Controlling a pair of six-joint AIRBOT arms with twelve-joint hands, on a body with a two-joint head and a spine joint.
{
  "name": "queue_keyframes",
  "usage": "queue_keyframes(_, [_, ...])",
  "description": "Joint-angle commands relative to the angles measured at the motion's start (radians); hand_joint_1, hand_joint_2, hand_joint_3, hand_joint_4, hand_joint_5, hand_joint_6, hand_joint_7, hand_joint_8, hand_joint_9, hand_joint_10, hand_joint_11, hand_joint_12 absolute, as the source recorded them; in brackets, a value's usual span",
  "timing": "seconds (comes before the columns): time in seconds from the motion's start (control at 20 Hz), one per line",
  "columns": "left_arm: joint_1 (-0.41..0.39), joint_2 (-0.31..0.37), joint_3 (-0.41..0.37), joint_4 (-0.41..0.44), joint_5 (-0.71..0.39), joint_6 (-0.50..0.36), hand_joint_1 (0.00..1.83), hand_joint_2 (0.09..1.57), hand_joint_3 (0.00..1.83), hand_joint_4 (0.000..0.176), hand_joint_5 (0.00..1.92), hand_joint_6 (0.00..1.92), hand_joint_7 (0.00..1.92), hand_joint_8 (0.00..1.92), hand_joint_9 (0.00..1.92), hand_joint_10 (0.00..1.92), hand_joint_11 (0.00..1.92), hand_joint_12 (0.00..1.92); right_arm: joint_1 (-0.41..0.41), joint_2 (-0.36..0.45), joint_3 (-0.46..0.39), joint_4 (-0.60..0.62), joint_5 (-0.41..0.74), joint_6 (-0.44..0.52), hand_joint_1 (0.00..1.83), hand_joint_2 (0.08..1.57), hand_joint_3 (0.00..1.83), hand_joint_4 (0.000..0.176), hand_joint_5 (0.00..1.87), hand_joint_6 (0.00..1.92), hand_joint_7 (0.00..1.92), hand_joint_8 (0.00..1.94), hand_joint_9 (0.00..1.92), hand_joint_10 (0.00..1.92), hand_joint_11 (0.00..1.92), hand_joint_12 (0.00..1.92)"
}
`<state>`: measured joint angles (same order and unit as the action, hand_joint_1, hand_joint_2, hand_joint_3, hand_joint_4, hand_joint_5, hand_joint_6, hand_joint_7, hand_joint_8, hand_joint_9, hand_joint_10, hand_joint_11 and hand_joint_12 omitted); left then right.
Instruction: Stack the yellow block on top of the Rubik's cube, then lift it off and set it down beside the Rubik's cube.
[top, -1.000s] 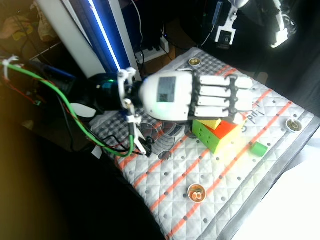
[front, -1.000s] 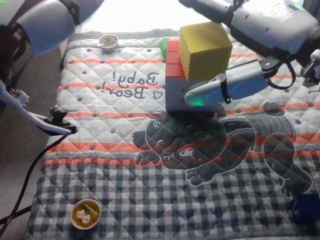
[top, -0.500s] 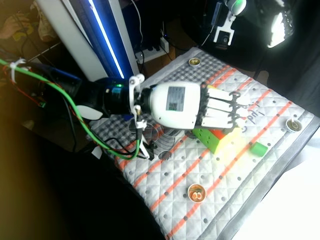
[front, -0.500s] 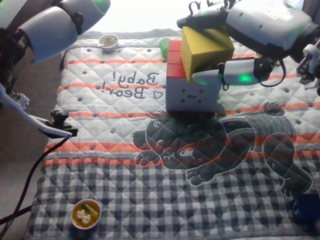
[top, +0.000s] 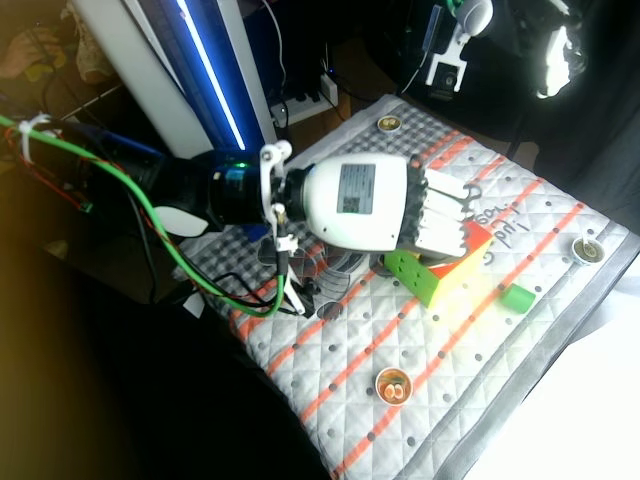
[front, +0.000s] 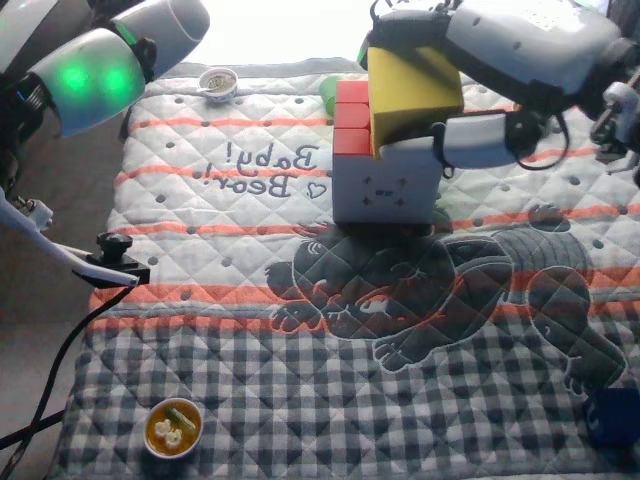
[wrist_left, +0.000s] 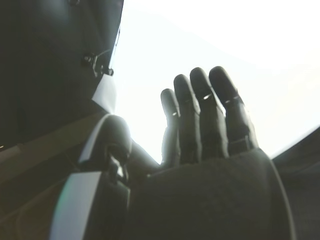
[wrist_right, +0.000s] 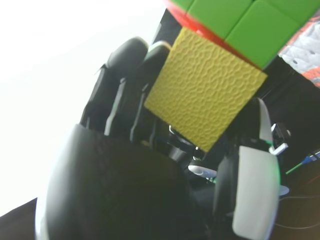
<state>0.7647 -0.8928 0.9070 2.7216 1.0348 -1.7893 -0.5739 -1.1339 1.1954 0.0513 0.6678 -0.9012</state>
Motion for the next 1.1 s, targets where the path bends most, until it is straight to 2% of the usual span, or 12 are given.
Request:
queue_keyframes(0.0, [-0.004, 0.004, -0.004, 0.024, 0.132, -0.012, 0.29, 1.45, 0.0, 0.0, 0.17, 0.74, 0.32, 0.52, 0.18, 0.84, 0.0, 1.57, 0.019, 0.014, -0.005, 0.005, 0.173, 0.0, 1.1, 1.35, 0.0, 0.0, 0.61, 1.47, 0.58, 1.74, 0.49, 1.63, 0.43, 1.9])
queue_keyframes(0.25, [0.021, 0.018, -0.019, 0.009, 0.162, -0.012, 0.31, 1.41, 0.0, 0.0, 0.19, 0.7, 0.3, 0.59, 0.16, 0.95, 0.0, 1.62, 0.007, 0.102, -0.087, -0.022, 0.29, 0.0, 1.17, 1.29, 0.0, 0.0, 0.64, 1.32, 0.74, 1.64, 0.63, 1.7, 0.56, 1.92])
queue_keyframes(0.35, [0.031, 0.027, -0.026, 0.004, 0.173, -0.013, 0.33, 1.41, 0.0, 0.0, 0.21, 0.73, 0.3, 0.68, 0.19, 1.01, 0.0, 1.68, -0.022, 0.131, -0.114, -0.024, 0.335, 0.0, 1.17, 1.29, 0.0, 0.0, 0.65, 1.31, 0.71, 1.69, 0.62, 1.8, 0.48, 1.92])
queue_keyframes(0.4, [0.036, 0.032, -0.03, 0.002, 0.179, -0.013, 0.35, 1.43, 0.0, 0.0, 0.21, 0.74, 0.31, 0.7, 0.2, 1.02, 0.0, 1.71, -0.041, 0.145, -0.127, -0.027, 0.353, 0.0, 1.18, 1.28, 0.0, 0.0, 0.69, 1.24, 0.72, 1.68, 0.68, 1.85, 0.6, 1.92])
queue_keyframes(0.45, [0.04, 0.036, -0.033, 0.0, 0.185, -0.013, 0.35, 1.43, 0.0, 0.0, 0.21, 0.74, 0.31, 0.7, 0.2, 1.02, 0.0, 1.71, -0.058, 0.158, -0.141, -0.031, 0.369, 0.0, 1.18, 1.28, 0.0, 0.0, 0.69, 1.24, 0.72, 1.68, 0.68, 1.85, 0.6, 1.92])
queue_keyframes(0.5, [0.045, 0.039, -0.036, -0.002, 0.192, -0.013, 0.4, 1.45, 0.0, 0.0, 0.21, 0.78, 0.29, 0.76, 0.19, 1.08, 0.0, 1.73, -0.082, 0.174, -0.161, -0.034, 0.392, 0.0, 1.09, 1.25, 0.0, 0.0, 0.76, 1.32, 0.83, 1.57, 0.76, 1.77, 0.73, 1.92])
queue_keyframes(0.65, [0.057, 0.044, -0.042, -0.011, 0.202, -0.013, 0.39, 1.43, 0.0, 0.0, 0.18, 0.91, 0.24, 0.89, 0.16, 1.2, 0.0, 1.79, -0.149, 0.202, -0.202, -0.042, 0.434, 0.0, 1.08, 1.24, 0.0, 0.0, 0.77, 1.36, 0.88, 1.55, 0.79, 1.76, 0.75, 1.92])
queue_keyframes(0.7, [0.064, 0.048, -0.045, -0.017, 0.209, -0.013, 0.41, 1.42, 0.0, 0.0, 0.18, 0.92, 0.24, 0.95, 0.16, 1.24, 0.0, 1.84, -0.178, 0.209, -0.216, -0.05, 0.441, 0.0, 1.17, 1.24, 0.0, 0.0, 0.77, 1.23, 0.81, 1.55, 0.79, 1.78, 0.75, 1.92])
queue_keyframes(0.75, [0.071, 0.054, -0.05, -0.021, 0.219, -0.013, 0.42, 1.43, 0.0, 0.0, 0.16, 0.97, 0.22, 0.96, 0.14, 1.2, 0.0, 1.8, -0.199, 0.213, -0.228, -0.058, 0.442, 0.0, 1.21, 1.23, 0.0, 0.0, 0.76, 1.17, 0.84, 1.51, 0.86, 1.72, 0.81, 1.92])
queue_keyframes(0.85, [0.079, 0.058, -0.054, -0.026, 0.228, -0.013, 0.35, 1.42, 0.0, 0.0, 0.16, 0.95, 0.22, 0.89, 0.13, 1.11, 0.0, 1.69, -0.235, 0.221, -0.246, -0.063, 0.442, 0.0, 1.2, 1.26, 0.0, 0.0, 0.71, 1.17, 0.76, 1.67, 0.92, 1.91, 0.91, 1.92])
queue_keyframes(0.9, [0.081, 0.059, -0.055, -0.028, 0.23, -0.013, 0.36, 1.41, 0.0, 0.0, 0.17, 0.93, 0.24, 0.84, 0.16, 1.04, 0.0, 1.65, -0.258, 0.223, -0.254, -0.063, 0.442, 0.0, 1.2, 1.26, 0.0, 0.0, 0.7, 1.22, 0.78, 1.63, 0.82, 1.82, 0.77, 1.92])
queue_keyframes(1.05, [0.084, 0.059, -0.056, -0.031, 0.23, -0.013, 0.34, 1.41, 0.0, 0.0, 0.18, 0.88, 0.28, 0.79, 0.13, 1.11, 0.0, 1.7, -0.324, 0.224, -0.272, -0.063, 0.442, 0.002, 1.19, 1.28, 0.0, 0.0, 0.63, 1.36, 0.79, 1.58, 0.81, 1.71, 0.75, 1.92])
